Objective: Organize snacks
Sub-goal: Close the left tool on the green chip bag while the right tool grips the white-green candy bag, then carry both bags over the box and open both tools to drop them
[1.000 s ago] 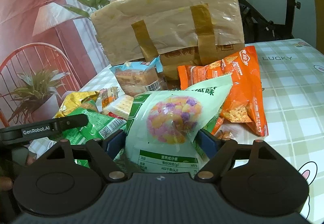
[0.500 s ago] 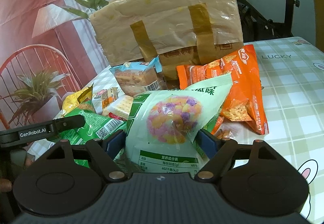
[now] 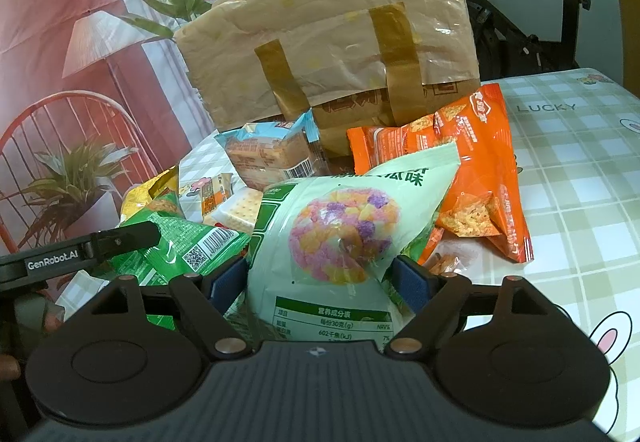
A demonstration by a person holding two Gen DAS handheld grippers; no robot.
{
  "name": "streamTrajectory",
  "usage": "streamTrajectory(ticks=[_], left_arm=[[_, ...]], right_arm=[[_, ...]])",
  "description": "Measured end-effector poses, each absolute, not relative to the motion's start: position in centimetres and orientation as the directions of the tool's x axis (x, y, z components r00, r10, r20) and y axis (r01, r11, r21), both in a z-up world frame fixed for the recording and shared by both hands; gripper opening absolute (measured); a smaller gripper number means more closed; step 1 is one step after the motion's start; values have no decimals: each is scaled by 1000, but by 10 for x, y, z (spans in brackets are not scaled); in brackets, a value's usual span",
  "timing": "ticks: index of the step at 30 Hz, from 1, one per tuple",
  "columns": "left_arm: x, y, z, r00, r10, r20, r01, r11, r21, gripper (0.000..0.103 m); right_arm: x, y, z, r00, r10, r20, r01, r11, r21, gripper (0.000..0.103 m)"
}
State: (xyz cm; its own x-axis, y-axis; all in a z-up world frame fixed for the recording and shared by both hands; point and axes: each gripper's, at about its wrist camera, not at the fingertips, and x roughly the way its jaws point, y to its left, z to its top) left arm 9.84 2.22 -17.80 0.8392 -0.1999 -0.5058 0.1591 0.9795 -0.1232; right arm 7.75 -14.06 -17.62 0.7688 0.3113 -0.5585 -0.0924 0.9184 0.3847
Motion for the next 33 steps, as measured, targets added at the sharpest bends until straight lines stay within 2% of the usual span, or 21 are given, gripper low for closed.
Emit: streamTrajectory(ticks=[4,8,12,16,25,33], left_arm=[[95,20,-176,841,-215,-496,178,976,-122,77],[92,19,-173,845,-225,-486,189,974,-122,77],[87,18,-168,852,-233,-469,200,972,-120,77],[80,16,-161,861,-246,-445,215,969,-120,77],[73,13,-154,878,-246,-411,220,969,-109,77],[79,17,-129,914,-217,-344,193,976,-102,77]], right_arm=[[78,-142,-178,768,311,-560,-86,917,390,86],[78,-143,-180,767,318,-557,-84,911,404,84],[75,-142,-175,768,336,-545,-109,907,406,73],[66,-140,-163,793,340,-506,-146,912,384,68],[54,-149,-147,847,295,-442,-123,918,377,68],[49,-149,-136,870,301,-389,-155,918,364,68]])
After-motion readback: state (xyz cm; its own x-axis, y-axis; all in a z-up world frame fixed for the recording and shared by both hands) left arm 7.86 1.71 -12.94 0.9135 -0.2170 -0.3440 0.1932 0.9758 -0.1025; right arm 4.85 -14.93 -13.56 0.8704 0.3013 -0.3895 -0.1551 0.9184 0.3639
